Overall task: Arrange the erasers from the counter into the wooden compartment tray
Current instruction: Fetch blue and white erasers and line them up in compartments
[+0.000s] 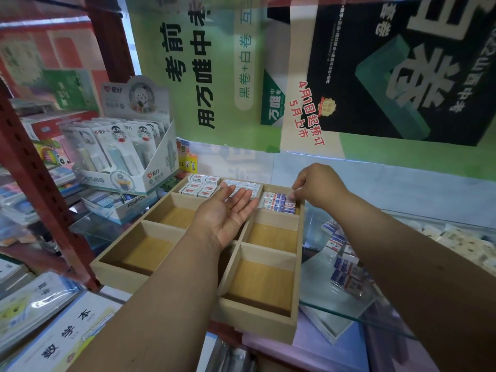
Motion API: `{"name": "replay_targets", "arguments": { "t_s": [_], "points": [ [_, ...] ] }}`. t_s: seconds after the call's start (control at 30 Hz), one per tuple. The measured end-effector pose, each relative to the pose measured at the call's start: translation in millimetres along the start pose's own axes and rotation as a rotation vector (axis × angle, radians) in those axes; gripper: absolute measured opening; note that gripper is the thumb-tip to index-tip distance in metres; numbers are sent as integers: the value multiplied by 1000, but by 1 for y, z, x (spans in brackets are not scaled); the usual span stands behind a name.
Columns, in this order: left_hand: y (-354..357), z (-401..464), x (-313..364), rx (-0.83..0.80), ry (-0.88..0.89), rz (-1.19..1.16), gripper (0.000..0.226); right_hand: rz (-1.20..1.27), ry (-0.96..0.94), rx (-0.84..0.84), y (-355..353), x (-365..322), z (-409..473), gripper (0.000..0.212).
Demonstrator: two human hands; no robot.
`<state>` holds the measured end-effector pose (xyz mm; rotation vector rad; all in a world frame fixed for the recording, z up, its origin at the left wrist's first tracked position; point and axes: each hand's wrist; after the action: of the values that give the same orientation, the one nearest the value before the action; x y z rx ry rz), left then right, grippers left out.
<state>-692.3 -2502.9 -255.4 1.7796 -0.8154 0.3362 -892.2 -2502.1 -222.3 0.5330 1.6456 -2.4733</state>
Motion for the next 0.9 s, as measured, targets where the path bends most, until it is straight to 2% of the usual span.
{"name": "replay_targets", "arguments": {
  "t_s": [0.1, 0.2, 0.33, 0.43, 0.63, 0.8, 0.9],
  "points": [
    [0, 0, -1, 8, 4, 2, 21, -113, -12, 6, 13, 2, -4, 21],
    [1, -1, 0, 14, 9, 8, 19, -62, 44, 13, 22, 2, -4, 21],
    [1, 0, -1, 21, 5, 13, 18, -91, 91, -110, 31, 2, -5, 31],
    [0, 0, -1, 17, 3, 9, 18, -115, 89, -94, 31, 5, -6, 28],
    [-2, 2, -1, 21, 7, -1, 23, -250, 23, -246, 28, -1, -9, 28],
    [-3, 1, 0, 17, 26, 20, 22, -20, 95, -316, 14, -2, -11, 32],
    [-3, 1, 1, -3, 38, 48, 22, 370, 170, -292, -1, 6, -9, 34]
  ]
}}
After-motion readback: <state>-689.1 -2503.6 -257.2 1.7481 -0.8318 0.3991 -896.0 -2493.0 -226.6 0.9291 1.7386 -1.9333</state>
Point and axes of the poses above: each hand's wrist, its own z-axis towards the middle knuckle, its own y-axis out of the palm, x = y × z, and after that the axes turned 8 degrees about x, right-handed
